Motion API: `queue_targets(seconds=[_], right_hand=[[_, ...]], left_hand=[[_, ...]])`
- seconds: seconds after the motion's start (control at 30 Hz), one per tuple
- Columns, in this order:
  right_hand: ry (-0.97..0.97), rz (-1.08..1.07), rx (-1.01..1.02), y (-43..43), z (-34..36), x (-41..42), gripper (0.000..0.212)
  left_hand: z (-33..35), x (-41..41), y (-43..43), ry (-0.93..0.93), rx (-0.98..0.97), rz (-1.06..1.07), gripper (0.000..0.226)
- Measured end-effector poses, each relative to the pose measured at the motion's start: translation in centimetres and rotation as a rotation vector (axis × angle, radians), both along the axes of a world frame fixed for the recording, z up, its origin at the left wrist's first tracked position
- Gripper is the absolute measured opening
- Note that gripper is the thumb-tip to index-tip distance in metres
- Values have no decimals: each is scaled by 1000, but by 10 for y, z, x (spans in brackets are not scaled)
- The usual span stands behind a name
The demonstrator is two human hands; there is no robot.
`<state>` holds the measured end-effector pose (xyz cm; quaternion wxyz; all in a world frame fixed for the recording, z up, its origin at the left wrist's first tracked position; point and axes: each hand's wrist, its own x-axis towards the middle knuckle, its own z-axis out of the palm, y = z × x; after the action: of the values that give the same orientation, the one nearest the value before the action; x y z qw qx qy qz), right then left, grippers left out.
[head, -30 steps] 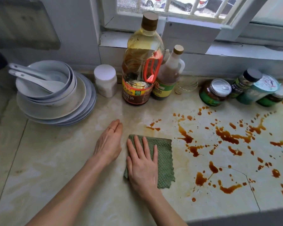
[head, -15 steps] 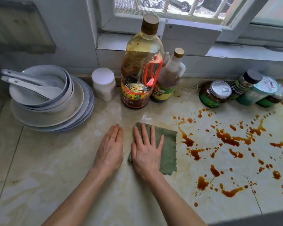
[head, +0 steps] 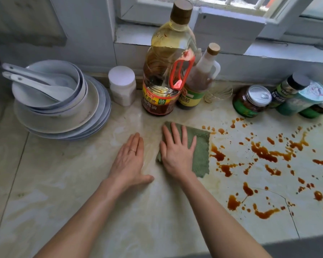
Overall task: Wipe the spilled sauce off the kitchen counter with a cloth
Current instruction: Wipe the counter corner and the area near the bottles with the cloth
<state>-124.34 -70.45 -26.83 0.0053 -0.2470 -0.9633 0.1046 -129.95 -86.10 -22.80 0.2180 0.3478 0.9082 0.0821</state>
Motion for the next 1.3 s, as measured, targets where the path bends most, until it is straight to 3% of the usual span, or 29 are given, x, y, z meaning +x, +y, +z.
queue_targets(seconds=[0.17, 0.37, 0.53, 0.67, 0.8, 1.0, 1.17, 1.3], right_hand=[[-52, -127, -54, 30, 6, -34, 56], [-23, -8, 31, -19, -1, 32, 59], [-65, -95, -5, 19, 4, -7, 56], [30, -112, 5, -6, 0, 24, 58], [49, 1, 49, -15, -5, 68, 54], [168, -178, -32, 2, -4, 57, 53], [174, 194, -35, -14, -6, 115, 55], [240, -52, -154, -7, 0, 116, 60]], left_hand=[[-1, 1, -1, -19, -54, -26, 140], [-1, 4, 1, -22, -39, -2, 143], [0, 3, 1, -26, -44, -4, 144], [2, 3, 0, -21, -51, -11, 145], [4, 3, 1, -15, -63, -13, 144], [12, 3, 3, -20, -82, -23, 141], [18, 25, 9, -8, 0, -89, 116], [18, 60, 22, 12, 118, -86, 72]])
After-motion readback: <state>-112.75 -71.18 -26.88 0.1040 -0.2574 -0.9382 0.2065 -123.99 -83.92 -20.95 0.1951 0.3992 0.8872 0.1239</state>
